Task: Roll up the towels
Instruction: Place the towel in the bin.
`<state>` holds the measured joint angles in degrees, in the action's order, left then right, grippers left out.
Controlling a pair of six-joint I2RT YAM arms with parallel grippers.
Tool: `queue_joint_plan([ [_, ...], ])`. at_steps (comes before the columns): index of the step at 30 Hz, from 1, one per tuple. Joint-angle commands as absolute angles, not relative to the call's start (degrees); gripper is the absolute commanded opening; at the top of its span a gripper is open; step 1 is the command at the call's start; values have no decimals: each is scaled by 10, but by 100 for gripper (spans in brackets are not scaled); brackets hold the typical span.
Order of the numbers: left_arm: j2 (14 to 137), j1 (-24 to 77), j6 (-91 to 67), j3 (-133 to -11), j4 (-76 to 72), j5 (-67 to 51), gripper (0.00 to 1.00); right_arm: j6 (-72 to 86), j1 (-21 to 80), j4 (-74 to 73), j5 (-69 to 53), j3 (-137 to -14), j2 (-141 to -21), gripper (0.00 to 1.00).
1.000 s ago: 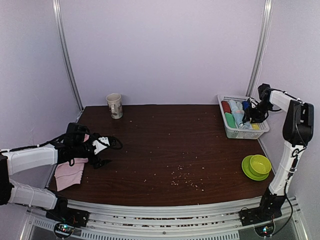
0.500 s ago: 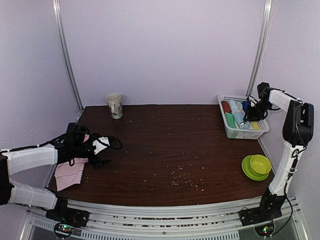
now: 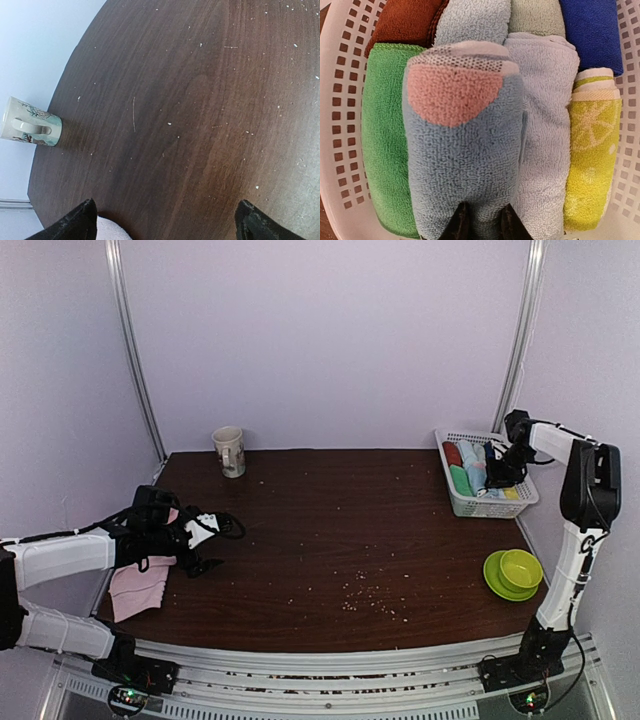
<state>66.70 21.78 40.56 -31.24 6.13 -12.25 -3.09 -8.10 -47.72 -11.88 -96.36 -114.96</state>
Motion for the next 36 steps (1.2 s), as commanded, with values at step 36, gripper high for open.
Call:
queue_joint_plan([
  [36, 668, 213, 400, -312, 44, -126, 98, 23, -41, -438, -113, -1034, -1170, 5],
])
